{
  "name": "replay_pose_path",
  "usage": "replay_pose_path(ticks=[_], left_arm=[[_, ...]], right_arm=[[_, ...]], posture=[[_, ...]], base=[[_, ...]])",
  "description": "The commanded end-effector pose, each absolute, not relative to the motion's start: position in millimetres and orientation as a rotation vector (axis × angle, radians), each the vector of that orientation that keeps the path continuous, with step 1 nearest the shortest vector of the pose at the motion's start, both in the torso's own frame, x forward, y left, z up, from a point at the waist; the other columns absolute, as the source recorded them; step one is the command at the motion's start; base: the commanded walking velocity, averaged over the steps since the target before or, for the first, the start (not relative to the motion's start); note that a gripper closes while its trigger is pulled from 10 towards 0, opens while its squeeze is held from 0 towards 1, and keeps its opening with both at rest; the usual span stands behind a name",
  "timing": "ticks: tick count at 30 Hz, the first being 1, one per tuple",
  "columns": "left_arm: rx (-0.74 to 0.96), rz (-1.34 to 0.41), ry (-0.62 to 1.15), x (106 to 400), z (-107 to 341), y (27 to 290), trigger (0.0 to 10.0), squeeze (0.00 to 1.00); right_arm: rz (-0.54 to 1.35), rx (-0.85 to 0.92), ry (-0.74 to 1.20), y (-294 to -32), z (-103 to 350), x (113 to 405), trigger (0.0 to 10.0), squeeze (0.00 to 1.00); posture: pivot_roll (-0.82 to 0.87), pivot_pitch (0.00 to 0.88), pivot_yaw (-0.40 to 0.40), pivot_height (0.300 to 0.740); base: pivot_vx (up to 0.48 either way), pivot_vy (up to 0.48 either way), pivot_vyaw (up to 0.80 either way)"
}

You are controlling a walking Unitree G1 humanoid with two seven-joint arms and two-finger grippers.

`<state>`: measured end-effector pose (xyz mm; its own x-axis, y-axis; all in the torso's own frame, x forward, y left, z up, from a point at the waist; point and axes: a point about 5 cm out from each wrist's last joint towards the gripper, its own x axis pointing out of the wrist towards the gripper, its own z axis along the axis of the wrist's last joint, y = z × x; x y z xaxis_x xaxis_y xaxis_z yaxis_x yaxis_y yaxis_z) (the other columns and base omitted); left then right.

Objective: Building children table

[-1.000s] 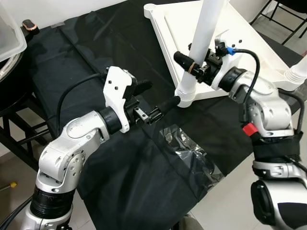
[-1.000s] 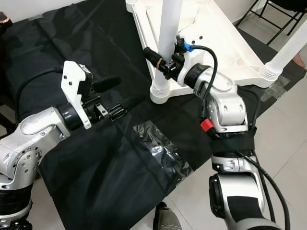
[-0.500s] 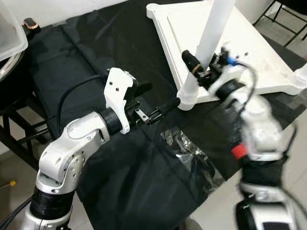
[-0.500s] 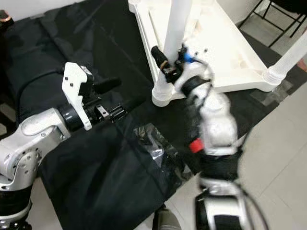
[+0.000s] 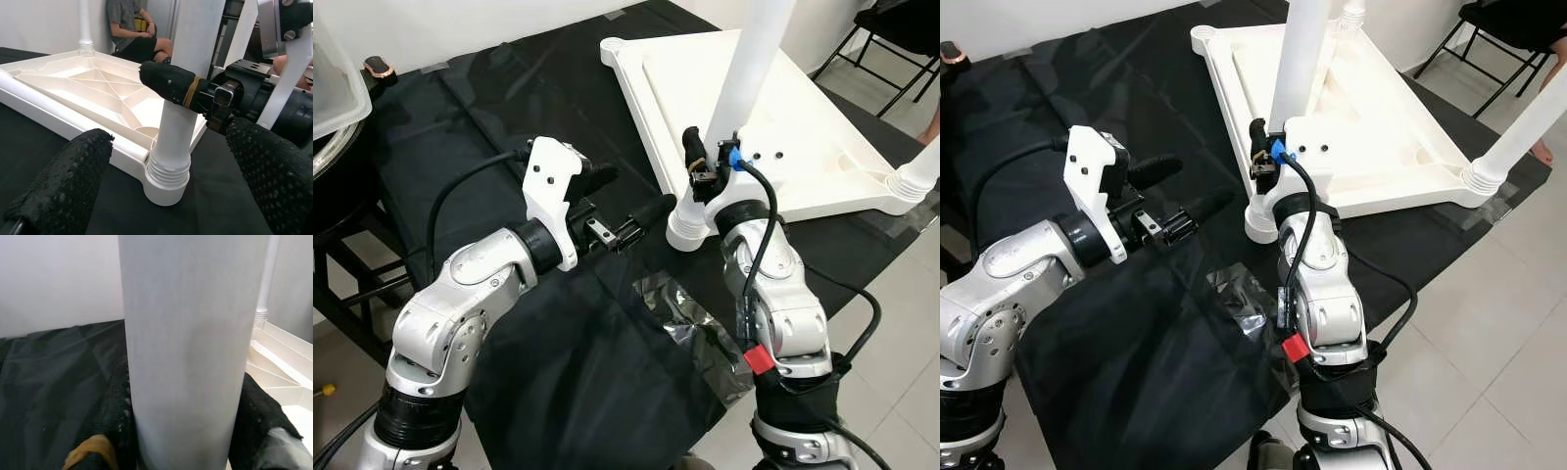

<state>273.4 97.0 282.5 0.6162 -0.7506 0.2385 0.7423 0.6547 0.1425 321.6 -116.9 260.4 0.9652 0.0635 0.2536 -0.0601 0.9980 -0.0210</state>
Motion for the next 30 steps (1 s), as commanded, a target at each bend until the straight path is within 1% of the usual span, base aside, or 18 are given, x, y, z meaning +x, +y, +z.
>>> replay_pose_path(ticks=[1,3,5,6,8,9,11,12,14,15,17,18,19,20,22,26,27,30], left_arm=[[0.028,-0.884,-0.302,269,283,94,10.0,0.0],[0.027,-0.886,-0.301,269,283,94,10.0,0.0],[0.027,-0.886,-0.299,269,282,94,10.0,0.0],[0.027,-0.886,-0.299,269,282,94,10.0,0.0],[0.027,-0.887,-0.298,269,282,94,10.0,0.0],[0.026,-0.888,-0.299,269,282,94,10.0,0.0],[0.026,-0.888,-0.299,269,282,94,10.0,0.0],[0.023,-0.89,-0.299,269,282,93,10.0,0.0],[0.02,-0.891,-0.299,268,282,93,10.0,0.0],[0.02,-0.891,-0.299,268,282,93,10.0,0.0],[0.02,-0.891,-0.299,268,282,93,10.0,0.0],[0.02,-0.891,-0.299,268,282,93,10.0,0.0],[0.02,-0.891,-0.298,268,282,93,10.0,0.0],[0.021,-0.891,-0.298,268,282,93,10.0,0.0],[0.022,-0.891,-0.297,267,282,93,10.0,0.0],[0.025,-0.89,-0.297,267,283,93,10.0,0.0],[0.025,-0.89,-0.297,267,283,93,10.0,0.0],[0.025,-0.889,-0.293,267,283,93,10.0,0.0]], right_arm=[[0.05,-0.019,-0.058,-123,220,327,10.0,1.0],[0.101,0.014,-0.094,-124,227,328,10.0,1.0],[0.18,0.0,-0.116,-123,233,330,10.0,1.0],[0.18,0.0,-0.116,-123,233,330,10.0,1.0],[0.289,-0.029,-0.139,-122,237,331,10.0,1.0],[0.307,-0.093,-0.153,-129,240,335,10.0,1.0],[0.307,-0.093,-0.153,-129,240,335,10.0,1.0],[0.323,-0.159,-0.168,-138,245,340,10.0,1.0],[0.402,-0.23,-0.174,-149,254,347,10.0,1.0],[0.402,-0.23,-0.174,-149,254,347,10.0,1.0],[0.515,-0.221,-0.158,-151,259,347,10.0,1.0],[0.558,-0.231,-0.143,-153,262,349,10.0,0.94],[0.584,-0.239,-0.133,-155,264,350,10.0,0.94],[0.607,-0.257,-0.141,-157,267,352,10.0,0.0],[0.625,-0.246,-0.148,-159,271,355,10.0,0.0],[0.741,-0.239,-0.193,-162,288,357,10.0,0.0],[0.741,-0.239,-0.193,-162,288,357,10.0,0.0],[0.841,-0.242,-0.207,-166,295,356,10.0,0.0]], posture=[[0.04,0.299,-0.02,0.74],[0.04,0.3,-0.021,0.74],[0.04,0.3,-0.021,0.74],[0.04,0.3,-0.021,0.74],[0.04,0.304,-0.022,0.74],[0.03,0.305,-0.021,0.74],[0.03,0.305,-0.021,0.74],[0.03,0.307,-0.021,0.74],[0.04,0.31,-0.021,0.74],[0.04,0.31,-0.021,0.74],[0.04,0.313,-0.022,0.74],[0.04,0.316,-0.019,0.74],[0.04,0.316,-0.019,0.74],[0.04,0.316,-0.019,0.74],[0.04,0.316,-0.019,0.74],[0.05,0.321,-0.018,0.74],[0.05,0.321,-0.018,0.74],[0.05,0.325,-0.016,0.74]], base=[[0.0,0.0,0.0],[0.0,0.0,0.0],[0.0,0.0,0.0],[0.0,0.0,0.0],[0.0,0.0,0.0],[0.0,0.0,0.0],[0.0,0.0,0.0],[0.0,0.0,0.0],[0.0,0.0,0.0],[0.0,0.0,0.0],[0.0,0.0,0.0],[0.0,0.0,0.0],[0.0,0.0,0.0],[0.0,0.0,0.0],[0.0,0.0,0.0],[0.0,0.0,0.0],[0.0,0.0,0.0],[0.0,0.0,0.0]])
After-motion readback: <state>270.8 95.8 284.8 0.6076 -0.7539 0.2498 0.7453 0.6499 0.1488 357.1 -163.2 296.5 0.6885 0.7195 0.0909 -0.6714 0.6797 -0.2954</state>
